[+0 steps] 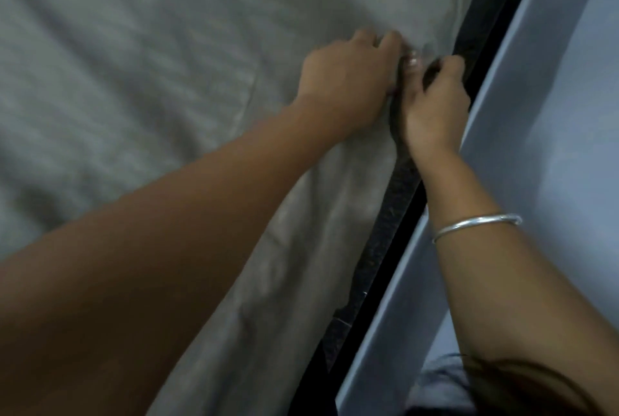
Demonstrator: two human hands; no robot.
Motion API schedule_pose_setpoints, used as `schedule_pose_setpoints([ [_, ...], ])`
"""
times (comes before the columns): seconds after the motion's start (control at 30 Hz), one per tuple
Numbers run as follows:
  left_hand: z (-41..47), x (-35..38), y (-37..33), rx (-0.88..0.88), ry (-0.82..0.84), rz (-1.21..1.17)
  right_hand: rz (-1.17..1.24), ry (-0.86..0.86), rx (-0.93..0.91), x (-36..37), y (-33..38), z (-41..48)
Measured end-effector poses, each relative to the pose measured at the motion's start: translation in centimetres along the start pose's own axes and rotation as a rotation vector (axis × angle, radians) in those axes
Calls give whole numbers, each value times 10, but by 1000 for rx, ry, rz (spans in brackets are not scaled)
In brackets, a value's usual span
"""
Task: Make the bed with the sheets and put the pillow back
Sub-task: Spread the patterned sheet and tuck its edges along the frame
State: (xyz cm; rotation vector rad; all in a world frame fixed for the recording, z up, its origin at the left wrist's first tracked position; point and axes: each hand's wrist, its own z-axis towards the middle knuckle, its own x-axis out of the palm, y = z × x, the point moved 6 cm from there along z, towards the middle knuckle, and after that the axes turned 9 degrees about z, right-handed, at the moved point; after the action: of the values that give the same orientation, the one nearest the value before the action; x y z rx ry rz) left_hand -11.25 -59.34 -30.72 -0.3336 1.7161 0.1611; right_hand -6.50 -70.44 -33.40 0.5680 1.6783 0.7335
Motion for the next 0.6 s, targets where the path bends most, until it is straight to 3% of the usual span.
schedule_pose_setpoints([
  [0.13,32,-4,-20,24,-2,92,-26,56,9,-3,0,32],
  [0.37,50,-5,-31,41,-61,-11,-42,-22,26,-18,-4,70],
  [0.43,67,-10,-28,7,-94,-42,55,-35,54,-18,4,86],
  [0.53,95,-15,-25,-40,-91,16,22,43,127,-11,10,112],
  [0.6,109,-16,-32,-21,-55,87,-53,130,75,-6,12,122],
])
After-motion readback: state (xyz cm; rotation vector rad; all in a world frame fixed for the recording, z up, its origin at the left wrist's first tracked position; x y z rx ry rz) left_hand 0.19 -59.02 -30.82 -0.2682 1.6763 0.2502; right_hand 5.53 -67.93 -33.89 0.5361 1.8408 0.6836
